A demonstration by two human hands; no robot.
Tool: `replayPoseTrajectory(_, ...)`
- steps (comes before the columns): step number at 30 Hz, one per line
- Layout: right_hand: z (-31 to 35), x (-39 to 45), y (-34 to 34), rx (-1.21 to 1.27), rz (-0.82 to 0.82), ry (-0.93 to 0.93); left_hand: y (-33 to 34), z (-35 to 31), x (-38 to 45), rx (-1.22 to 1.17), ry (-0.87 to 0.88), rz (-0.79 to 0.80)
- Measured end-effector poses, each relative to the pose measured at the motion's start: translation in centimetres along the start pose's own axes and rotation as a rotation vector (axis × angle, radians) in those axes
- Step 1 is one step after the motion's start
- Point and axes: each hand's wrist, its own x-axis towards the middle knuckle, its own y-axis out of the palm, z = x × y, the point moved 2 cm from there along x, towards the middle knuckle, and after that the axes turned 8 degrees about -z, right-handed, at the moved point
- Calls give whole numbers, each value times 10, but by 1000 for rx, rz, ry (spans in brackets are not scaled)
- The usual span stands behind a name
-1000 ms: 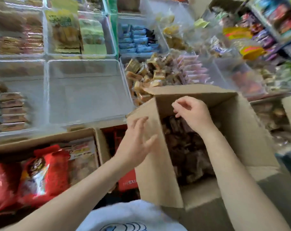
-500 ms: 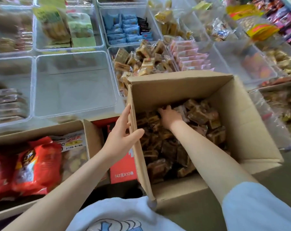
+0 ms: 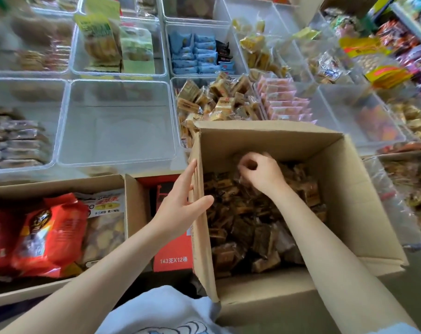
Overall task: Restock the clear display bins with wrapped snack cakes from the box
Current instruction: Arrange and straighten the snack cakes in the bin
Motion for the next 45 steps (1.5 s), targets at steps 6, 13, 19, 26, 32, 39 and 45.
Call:
replayPoseTrajectory(6,77,-39,-59,948,209,119,-17,-23,2,-24,42,-116)
replayPoseTrajectory(13,167,-50,-23,911,355,-65,-97,-47,9,-684,-175,-176)
replayPoseTrajectory(19,237,-44,39,139,88,-611,-187,-6,9,-769,-502,-232)
replayPoseTrajectory(26,318,-26,131,79,48,-804,-301,71,-8,-314,-317,-588)
replayPoseTrajectory(32,379,-5,203,21,119,-702,-377,169,-27,905,39,-566)
replayPoseTrajectory(39,444,26,290,-499,327,-766,-389,212,-41,1026,-51,-335)
replayPoseTrajectory(45,445,35,344,-827,623,-658,-389,208,-40,984,-98,-318)
